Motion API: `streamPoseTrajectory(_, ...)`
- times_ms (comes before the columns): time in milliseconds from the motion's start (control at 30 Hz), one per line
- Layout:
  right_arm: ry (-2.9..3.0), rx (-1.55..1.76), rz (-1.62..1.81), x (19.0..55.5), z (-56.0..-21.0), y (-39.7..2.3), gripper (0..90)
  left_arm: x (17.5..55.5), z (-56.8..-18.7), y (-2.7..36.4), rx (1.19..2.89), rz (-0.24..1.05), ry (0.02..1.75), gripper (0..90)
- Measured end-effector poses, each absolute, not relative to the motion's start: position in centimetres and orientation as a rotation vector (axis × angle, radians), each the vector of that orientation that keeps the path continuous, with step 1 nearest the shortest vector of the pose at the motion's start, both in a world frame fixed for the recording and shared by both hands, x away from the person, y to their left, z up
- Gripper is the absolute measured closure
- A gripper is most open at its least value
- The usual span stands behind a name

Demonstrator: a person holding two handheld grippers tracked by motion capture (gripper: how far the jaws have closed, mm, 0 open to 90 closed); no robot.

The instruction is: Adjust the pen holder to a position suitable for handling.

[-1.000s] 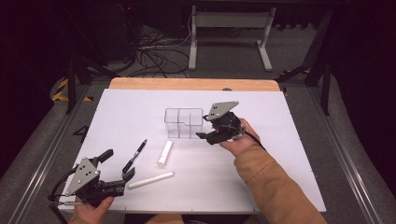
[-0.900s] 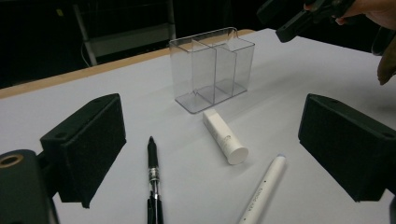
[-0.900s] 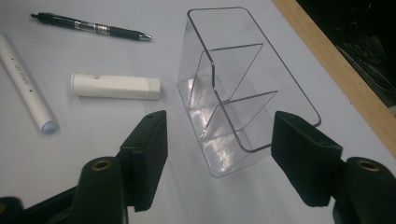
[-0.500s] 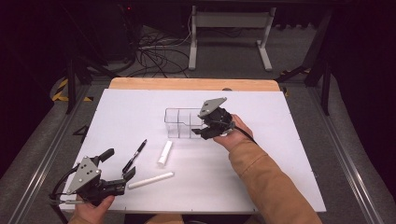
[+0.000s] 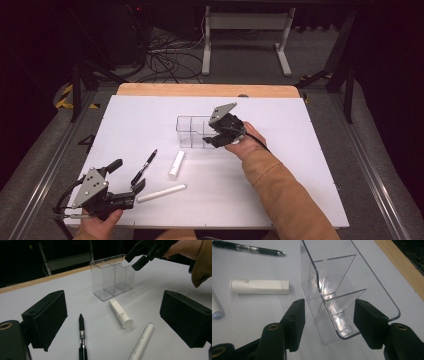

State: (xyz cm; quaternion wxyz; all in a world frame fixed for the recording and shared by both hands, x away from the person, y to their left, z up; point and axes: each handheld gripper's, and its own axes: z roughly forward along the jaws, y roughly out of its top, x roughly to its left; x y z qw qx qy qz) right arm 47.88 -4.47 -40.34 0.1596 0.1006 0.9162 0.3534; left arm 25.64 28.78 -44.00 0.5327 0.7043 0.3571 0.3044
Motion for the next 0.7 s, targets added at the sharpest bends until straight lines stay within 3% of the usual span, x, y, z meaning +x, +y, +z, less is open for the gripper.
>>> streamPoseTrajectory(700, 2.676, 0.278, 0.822, 49.1, -42.3, -2.1, 60.4, 25.7, -44.1, 28.9, 1.680, 0.726, 0.858, 8.2)
